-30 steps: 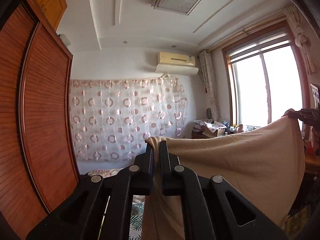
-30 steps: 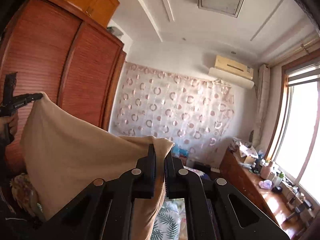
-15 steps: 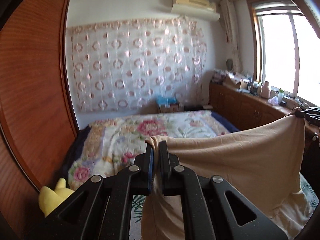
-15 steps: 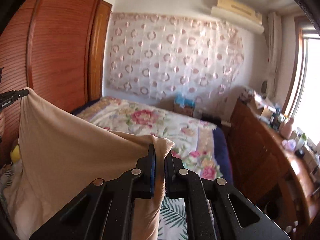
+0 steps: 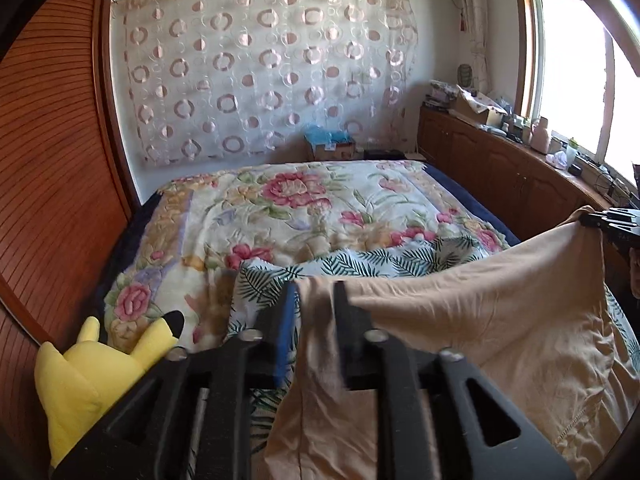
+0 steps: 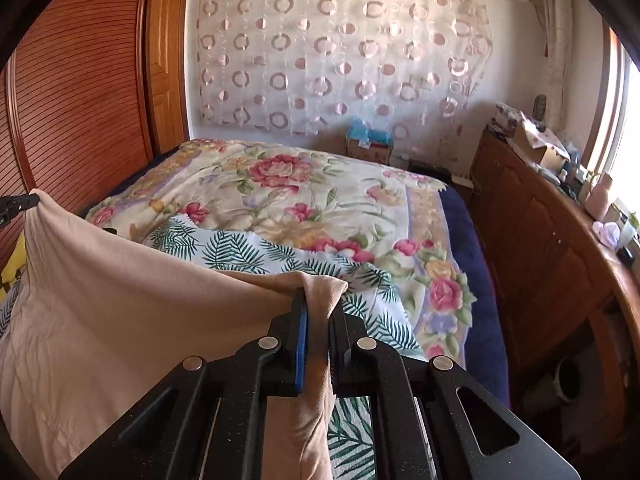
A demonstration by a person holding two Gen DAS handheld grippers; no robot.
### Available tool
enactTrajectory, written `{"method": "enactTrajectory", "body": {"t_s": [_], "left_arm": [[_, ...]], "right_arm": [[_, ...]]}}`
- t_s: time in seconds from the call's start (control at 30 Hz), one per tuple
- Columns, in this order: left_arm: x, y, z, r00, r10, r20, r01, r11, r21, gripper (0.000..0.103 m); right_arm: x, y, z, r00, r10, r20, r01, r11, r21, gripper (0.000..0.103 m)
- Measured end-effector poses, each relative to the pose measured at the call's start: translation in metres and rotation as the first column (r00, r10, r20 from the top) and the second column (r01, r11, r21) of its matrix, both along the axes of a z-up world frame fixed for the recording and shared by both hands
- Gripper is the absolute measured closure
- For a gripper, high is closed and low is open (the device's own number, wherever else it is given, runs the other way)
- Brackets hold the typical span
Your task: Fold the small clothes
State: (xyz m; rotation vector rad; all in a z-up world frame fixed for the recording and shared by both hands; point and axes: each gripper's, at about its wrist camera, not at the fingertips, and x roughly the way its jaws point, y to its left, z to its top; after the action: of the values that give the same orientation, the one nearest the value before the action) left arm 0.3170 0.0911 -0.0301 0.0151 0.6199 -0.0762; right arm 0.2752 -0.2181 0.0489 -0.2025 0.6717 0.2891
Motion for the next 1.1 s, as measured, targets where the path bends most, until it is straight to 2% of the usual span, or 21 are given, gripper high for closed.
{"method": "enactTrajectory", "body": {"t_s": [0.03, 0.1, 0.17, 0.2, 0.23, 0.43, 0.73, 0.93, 1.1], "left_arm": [[-0.005, 0.001, 0.001, 1.0, -0.003, 0.003, 0.003, 1.0, 0.004, 0.06], [-0.013, 0.0, 0.0, 1.0, -0.02, -0.012, 0.02, 1.0, -0.004, 0.05], [-0.021, 0.0, -0.004, 0.999, -0.032, -0.038, 0.032, 0.999, -0.02, 0.032], [-0.026, -0.001, -0.005, 0.998, -0.035, -0.044, 0.034, 0.999, -0.02, 0.029], [-0.034, -0.002, -0.006, 0.998, -0.035, -0.044, 0.035, 0.999, -0.014, 0.027], [-0.07, -0.007, -0.006, 0.997, -0.041, -0.061, 0.041, 0.999, -0.003, 0.027], [-0.121, -0.025, -0.02, 0.989, -0.071, -0.128, 0.063, 0.996, -0.062, 0.027], [-0.133, -0.039, -0.042, 0.976, -0.101, -0.192, 0.086, 0.992, -0.088, 0.025], [-0.132, -0.046, -0.063, 0.959, -0.114, -0.258, 0.095, 0.992, -0.084, 0.024]], "right_arm": [[-0.003, 0.002, 0.001, 1.0, 0.012, -0.008, -0.012, 1.0, -0.005, 0.089], [-0.002, 0.003, -0.008, 1.0, 0.014, -0.009, -0.014, 1.0, -0.025, 0.083], [-0.01, 0.001, -0.007, 1.0, 0.013, -0.019, -0.013, 1.0, -0.02, 0.073], [-0.012, 0.001, -0.01, 1.0, 0.008, -0.021, -0.009, 1.0, -0.018, 0.061], [-0.016, 0.0, -0.01, 1.0, 0.005, -0.02, -0.005, 1.0, -0.017, 0.055], [-0.046, -0.007, -0.018, 0.999, -0.006, -0.04, 0.006, 1.0, 0.009, 0.055], [-0.101, -0.024, -0.033, 0.992, -0.019, -0.126, 0.028, 0.997, 0.077, 0.055], [-0.116, -0.036, -0.049, 0.979, -0.029, -0.202, 0.052, 0.993, 0.11, 0.055], [-0.107, -0.04, -0.054, 0.974, -0.04, -0.222, 0.066, 0.992, 0.112, 0.055]]}}
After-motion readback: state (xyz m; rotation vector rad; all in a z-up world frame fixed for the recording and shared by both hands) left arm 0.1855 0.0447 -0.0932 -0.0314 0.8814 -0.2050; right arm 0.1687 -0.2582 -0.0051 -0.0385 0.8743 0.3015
